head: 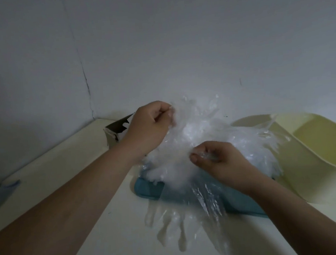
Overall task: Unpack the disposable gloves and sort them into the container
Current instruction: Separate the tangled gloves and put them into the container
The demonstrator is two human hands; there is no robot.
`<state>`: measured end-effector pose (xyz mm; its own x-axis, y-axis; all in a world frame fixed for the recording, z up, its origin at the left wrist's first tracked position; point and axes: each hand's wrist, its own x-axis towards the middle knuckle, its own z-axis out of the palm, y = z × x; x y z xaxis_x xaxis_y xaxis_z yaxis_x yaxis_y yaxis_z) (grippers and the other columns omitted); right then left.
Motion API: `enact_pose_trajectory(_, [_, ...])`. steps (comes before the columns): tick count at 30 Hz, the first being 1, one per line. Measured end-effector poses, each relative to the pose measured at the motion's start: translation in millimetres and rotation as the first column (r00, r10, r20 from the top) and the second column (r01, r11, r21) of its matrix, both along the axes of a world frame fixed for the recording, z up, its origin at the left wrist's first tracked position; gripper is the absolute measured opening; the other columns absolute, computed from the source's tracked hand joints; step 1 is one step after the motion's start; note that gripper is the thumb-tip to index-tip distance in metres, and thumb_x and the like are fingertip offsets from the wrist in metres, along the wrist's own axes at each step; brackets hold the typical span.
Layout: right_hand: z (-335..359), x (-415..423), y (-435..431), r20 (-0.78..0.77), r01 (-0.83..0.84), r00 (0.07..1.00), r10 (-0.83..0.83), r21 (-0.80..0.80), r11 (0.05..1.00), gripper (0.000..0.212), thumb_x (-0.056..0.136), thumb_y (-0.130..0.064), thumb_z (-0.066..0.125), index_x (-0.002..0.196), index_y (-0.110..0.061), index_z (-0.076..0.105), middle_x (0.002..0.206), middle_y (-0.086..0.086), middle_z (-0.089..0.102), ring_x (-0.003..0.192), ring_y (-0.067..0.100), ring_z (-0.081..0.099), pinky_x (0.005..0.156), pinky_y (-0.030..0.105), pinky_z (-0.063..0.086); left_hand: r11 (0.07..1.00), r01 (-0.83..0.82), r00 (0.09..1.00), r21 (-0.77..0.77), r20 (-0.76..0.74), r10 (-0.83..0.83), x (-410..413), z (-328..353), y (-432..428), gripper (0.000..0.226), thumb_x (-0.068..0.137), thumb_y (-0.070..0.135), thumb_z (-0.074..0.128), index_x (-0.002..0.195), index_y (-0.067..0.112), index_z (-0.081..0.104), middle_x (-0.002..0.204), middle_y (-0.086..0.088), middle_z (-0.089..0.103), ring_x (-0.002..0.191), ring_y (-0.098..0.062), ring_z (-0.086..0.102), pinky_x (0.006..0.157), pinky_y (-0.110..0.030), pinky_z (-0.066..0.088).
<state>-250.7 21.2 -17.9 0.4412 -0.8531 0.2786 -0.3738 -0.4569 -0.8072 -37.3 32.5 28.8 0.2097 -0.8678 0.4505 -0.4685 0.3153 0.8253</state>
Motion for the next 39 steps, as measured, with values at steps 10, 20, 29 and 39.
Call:
enact_pose_trajectory(10, [35.6,-34.5,13.3,0.275,-0.208,0.95,0.147,0.208,0.956,0.034,0.079,-0.022,0.08,0.099,0.005,0.075,0.111,0.012,0.075,0.102,0.017,0.069,0.089,0.025,0.052,0.682,0.614,0.691,0.398,-0.689,-0.22,-14.5,-13.3,13.9,0.035,0.097,0.021,0.062,0.127,0.005,0.07,0.117,-0.016,0.072,0.099,-0.03,0.072,0.085,-0.039,0.06])
enact_pose_trajectory(20, [23.8,-49.1,17.6,0.349,-0.025,0.934,-0.08,0.287,0.958,0.01,0.087,-0.009,0.079,0.084,0.001,0.077,0.07,0.024,0.066,0.059,0.025,0.056,0.058,0.028,0.045,0.795,0.492,0.855,0.356,-0.373,-0.362,-27.5,-12.6,16.0,0.039,0.091,0.032,0.079,0.12,0.006,0.072,0.118,-0.013,0.077,0.114,-0.036,0.072,0.101,-0.053,0.054])
enact_pose_trajectory(29, [5.9,-58.0,20.8,0.236,0.051,0.962,-0.134,0.327,0.943,0.011,0.085,-0.017,0.081,0.087,-0.006,0.078,0.065,0.015,0.058,0.055,0.023,0.041,0.055,0.028,0.034,0.892,0.371,0.847,0.257,-0.487,-0.212,-14.2,-4.2,16.7,0.021,0.105,0.02,0.059,0.114,0.007,0.073,0.1,-0.012,0.077,0.076,-0.02,0.071,0.066,-0.033,0.058])
enact_pose_trajectory(39, [12.9,-47.4,7.5,0.168,0.19,0.954,-0.248,0.304,0.934,0.015,0.091,-0.013,0.077,0.083,0.0,0.075,0.08,0.027,0.073,0.068,0.028,0.066,0.073,0.049,0.063,0.758,0.647,0.681,0.085,-0.513,-0.523,10.1,43.3,41.0,0.027,0.097,0.023,0.058,0.107,0.006,0.076,0.108,-0.017,0.077,0.094,-0.033,0.076,0.082,-0.046,0.064])
